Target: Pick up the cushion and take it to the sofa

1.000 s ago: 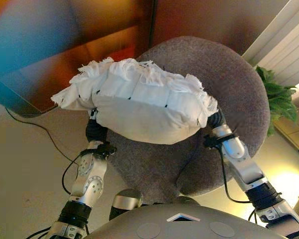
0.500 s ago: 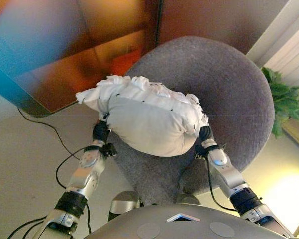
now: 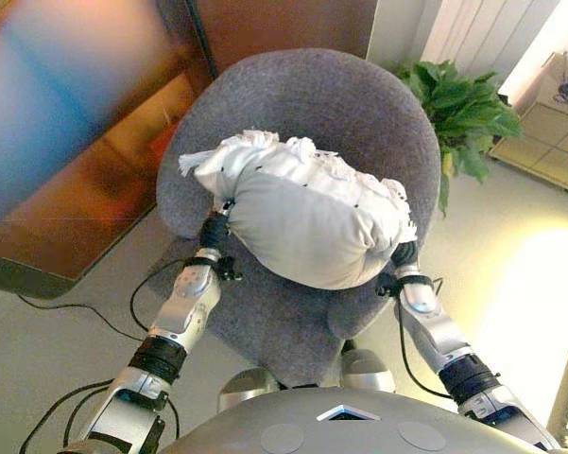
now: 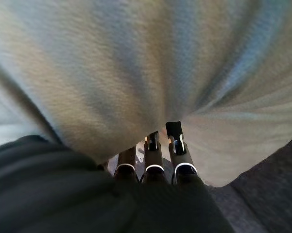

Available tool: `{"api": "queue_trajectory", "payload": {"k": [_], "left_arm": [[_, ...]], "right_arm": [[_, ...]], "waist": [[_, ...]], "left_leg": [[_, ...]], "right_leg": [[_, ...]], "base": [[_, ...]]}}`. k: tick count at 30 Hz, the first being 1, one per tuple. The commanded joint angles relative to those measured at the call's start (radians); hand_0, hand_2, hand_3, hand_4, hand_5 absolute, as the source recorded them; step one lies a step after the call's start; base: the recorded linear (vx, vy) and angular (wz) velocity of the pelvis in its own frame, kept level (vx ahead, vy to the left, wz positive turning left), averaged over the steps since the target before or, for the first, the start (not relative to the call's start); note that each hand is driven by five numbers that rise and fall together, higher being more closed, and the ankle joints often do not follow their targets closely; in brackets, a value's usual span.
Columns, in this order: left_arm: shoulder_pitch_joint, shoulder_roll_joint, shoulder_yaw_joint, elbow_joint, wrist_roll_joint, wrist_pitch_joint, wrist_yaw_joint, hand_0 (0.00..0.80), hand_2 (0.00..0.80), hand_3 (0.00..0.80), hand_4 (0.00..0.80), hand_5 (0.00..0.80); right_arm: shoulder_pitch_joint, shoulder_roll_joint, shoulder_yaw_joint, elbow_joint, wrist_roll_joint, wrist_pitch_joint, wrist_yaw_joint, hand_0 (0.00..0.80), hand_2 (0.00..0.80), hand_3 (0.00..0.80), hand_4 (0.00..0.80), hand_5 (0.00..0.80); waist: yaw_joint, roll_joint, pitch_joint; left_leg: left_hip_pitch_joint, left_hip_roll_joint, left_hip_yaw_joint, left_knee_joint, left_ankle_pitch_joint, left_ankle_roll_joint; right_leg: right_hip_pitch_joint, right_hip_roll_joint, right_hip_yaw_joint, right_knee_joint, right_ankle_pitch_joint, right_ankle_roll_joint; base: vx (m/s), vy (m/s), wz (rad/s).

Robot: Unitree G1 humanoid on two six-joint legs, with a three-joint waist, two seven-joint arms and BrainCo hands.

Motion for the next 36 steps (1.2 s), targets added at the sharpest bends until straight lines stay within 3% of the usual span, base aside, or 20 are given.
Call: {"api": "queue_trajectory", "payload": {"k": [1,7,17,22,26,31,33,34,35,36], "left_arm": [[-0.156,-0.106,-0.155,0.038,0.049,-0.039,-0.081,0.8,0.8,0.8,0.8,0.8],[-0.183,-0.174,-0.151,0.148,-0.011,-0.04,-0.053,0.8,0.8,0.8,0.8,0.8],[-0.181,-0.203,-0.167,0.214,0.01,0.004,-0.029,0.8,0.8,0.8,0.8,0.8],[-0.248,-0.205,-0.174,0.261,0.021,0.129,0.066,0.8,0.8,0.8,0.8,0.8],[-0.303,-0.241,-0.156,0.347,-0.053,0.239,0.146,0.8,0.8,0.8,0.8,0.8],[-0.309,-0.273,-0.151,0.418,-0.058,0.317,0.187,0.787,0.787,0.787,0.787,0.787],[-0.314,-0.281,-0.159,0.444,-0.083,0.364,0.181,0.05,0.05,0.05,0.05,0.05],[-0.317,-0.281,-0.161,0.45,-0.08,0.375,0.181,0.0,0.0,0.0,0.0,0.0],[-0.321,-0.281,-0.162,0.454,-0.081,0.382,0.178,0.0,0.0,0.0,0.0,0.0],[-0.324,-0.281,-0.161,0.458,-0.087,0.402,0.177,0.0,0.0,0.0,0.0,0.0]], "right_arm": [[-0.102,0.066,0.028,-0.039,0.012,-0.026,0.022,0.8,0.8,0.8,0.8,0.8],[-0.123,0.055,0.028,0.03,-0.002,0.039,0.127,0.8,0.8,0.8,0.8,0.8],[-0.224,0.108,0.018,0.113,0.109,0.076,0.12,0.8,0.8,0.8,0.8,0.8],[-0.256,0.153,-0.002,0.188,0.367,0.126,0.147,0.8,0.8,0.8,0.8,0.8],[-0.288,0.176,-0.035,0.325,0.549,0.223,0.259,0.8,0.8,0.8,0.8,0.8],[-0.312,0.176,-0.091,0.468,0.595,0.293,0.317,0.8,0.8,0.8,0.8,0.8],[-0.32,0.161,-0.106,0.5,0.588,0.298,0.327,0.8,0.8,0.8,0.8,0.8],[-0.322,0.156,-0.112,0.51,0.589,0.298,0.326,0.615,0.615,0.615,0.615,0.615],[-0.325,0.15,-0.118,0.519,0.583,0.293,0.322,0.125,0.125,0.125,0.125,0.125],[-0.331,0.136,-0.133,0.541,0.573,0.303,0.332,0.0,0.0,0.0,0.0,0.0]], "waist": [[-0.03,0.046,0.02],[-0.049,0.053,0.005],[-0.01,0.009,0.01],[0.001,0.003,0.029],[0.014,-0.005,0.014],[0.029,-0.022,-0.009],[0.03,-0.034,-0.022],[0.029,-0.037,-0.026],[0.028,-0.039,-0.03],[0.028,-0.042,-0.037]], "left_leg": [[0.044,0.052,-0.052,0.019,-0.16,-0.023],[0.076,0.048,-0.041,0.013,-0.165,-0.031],[0.052,0.068,-0.065,0.043,-0.158,-0.048],[0.027,0.073,-0.08,0.053,-0.146,-0.053],[0.052,0.075,-0.092,0.044,-0.136,-0.059],[0.085,0.084,-0.097,0.052,-0.133,-0.069],[0.096,0.086,-0.098,0.058,-0.136,-0.071],[0.101,0.086,-0.098,0.058,-0.136,-0.072],[0.105,0.086,-0.098,0.057,-0.137,-0.072],[0.113,0.087,-0.098,0.056,-0.138,-0.072]], "right_leg": [[0.004,-0.007,0.03,0.05,-0.119,0.043],[0.036,-0.015,0.032,0.026,-0.113,0.046],[0.04,-0.008,0.012,0.025,-0.109,0.035],[0.024,-0.002,0.003,0.03,-0.102,0.028],[0.057,-0.001,-0.022,0.017,-0.093,0.027],[0.093,0.0,-0.039,0.021,-0.088,0.031],[0.109,0.004,-0.039,0.02,-0.088,0.033],[0.114,0.006,-0.039,0.019,-0.088,0.033],[0.119,0.007,-0.038,0.017,-0.089,0.033],[0.128,0.01,-0.039,0.015,-0.089,0.033]], "base": [[0.103,0.013,-0.15],[0.103,-0.024,-0.14],[0.03,-0.087,0.0],[-0.013,-0.051,0.02],[0.146,-0.069,0.04],[0.195,-0.098,0.15],[0.159,-0.095,0.0],[0.117,-0.066,-0.02],[0.128,-0.063,-0.04],[0.138,-0.06,-0.01]]}}
